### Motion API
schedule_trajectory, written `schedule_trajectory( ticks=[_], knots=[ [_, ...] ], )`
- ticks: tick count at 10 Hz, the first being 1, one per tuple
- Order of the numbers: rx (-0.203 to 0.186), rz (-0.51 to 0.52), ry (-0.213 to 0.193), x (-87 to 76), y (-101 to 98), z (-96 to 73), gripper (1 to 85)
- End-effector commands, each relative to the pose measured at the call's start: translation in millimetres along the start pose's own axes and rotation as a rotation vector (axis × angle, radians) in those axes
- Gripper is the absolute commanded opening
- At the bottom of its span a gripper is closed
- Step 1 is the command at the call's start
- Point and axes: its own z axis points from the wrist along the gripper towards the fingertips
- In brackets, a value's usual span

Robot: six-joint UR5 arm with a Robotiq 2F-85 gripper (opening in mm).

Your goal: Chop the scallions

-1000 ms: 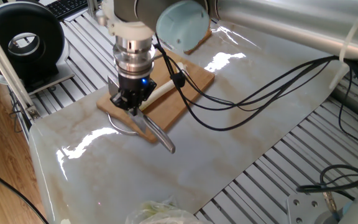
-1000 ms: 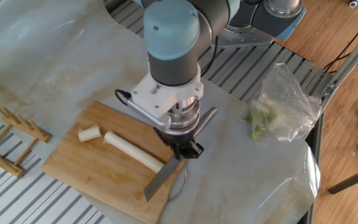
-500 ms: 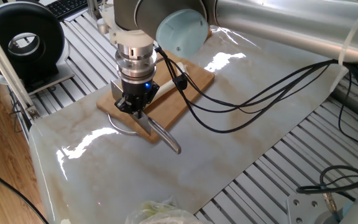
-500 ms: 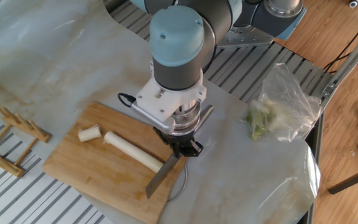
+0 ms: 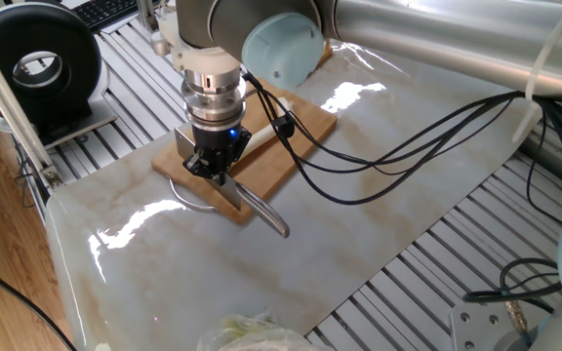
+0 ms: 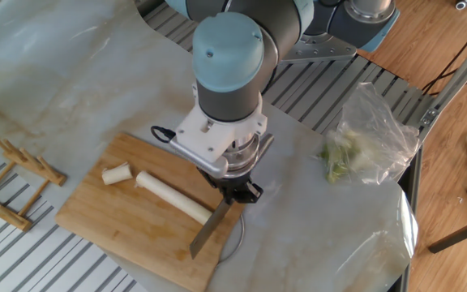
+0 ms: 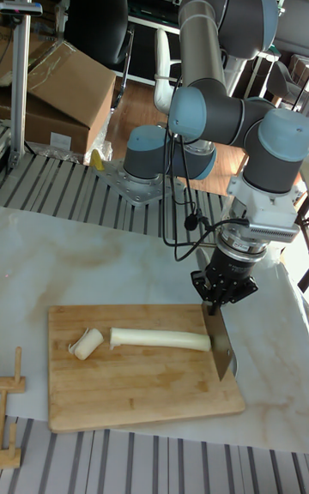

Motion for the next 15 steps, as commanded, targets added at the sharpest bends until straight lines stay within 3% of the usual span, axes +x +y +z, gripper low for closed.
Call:
schedule_trajectory(
  ticks=[1, 3, 15],
  knots=[
    [-0.002, -0.002, 0.005, -1.9, -1.5, -1.7, 1.3],
    [0.019, -0.006, 0.01, -0.7, -6.9, -2.0, 1.3],
    [0.046, -0.116, 0.038, 10.7, -12.5, -3.3, 1.3]
  ],
)
